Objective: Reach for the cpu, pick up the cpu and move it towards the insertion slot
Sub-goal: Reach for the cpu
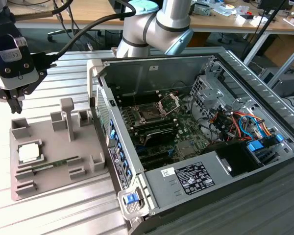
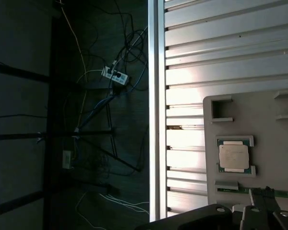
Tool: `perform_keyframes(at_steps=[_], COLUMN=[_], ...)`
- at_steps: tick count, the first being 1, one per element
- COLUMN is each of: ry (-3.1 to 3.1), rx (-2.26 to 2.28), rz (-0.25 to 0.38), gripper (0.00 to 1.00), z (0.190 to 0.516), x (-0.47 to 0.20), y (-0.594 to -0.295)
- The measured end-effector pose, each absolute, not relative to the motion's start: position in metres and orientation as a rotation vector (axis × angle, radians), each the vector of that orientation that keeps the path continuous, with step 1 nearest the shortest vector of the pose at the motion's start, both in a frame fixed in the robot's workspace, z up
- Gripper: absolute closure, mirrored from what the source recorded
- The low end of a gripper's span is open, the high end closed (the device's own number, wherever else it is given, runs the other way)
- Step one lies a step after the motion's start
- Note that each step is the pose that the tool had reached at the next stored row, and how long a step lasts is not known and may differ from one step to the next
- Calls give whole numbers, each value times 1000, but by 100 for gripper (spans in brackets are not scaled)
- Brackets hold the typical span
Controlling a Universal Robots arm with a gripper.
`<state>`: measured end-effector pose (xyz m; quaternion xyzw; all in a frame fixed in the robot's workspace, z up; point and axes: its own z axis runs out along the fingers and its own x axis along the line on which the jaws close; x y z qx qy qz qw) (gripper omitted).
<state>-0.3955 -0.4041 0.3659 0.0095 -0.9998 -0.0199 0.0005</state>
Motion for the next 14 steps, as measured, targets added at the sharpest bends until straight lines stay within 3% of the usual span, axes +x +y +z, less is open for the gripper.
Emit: perform_keyframes(at_steps=[14], ry=[-3140], rx=[30], rz=[-63], gripper=[89], z=[363], x=[-396], y=[-404])
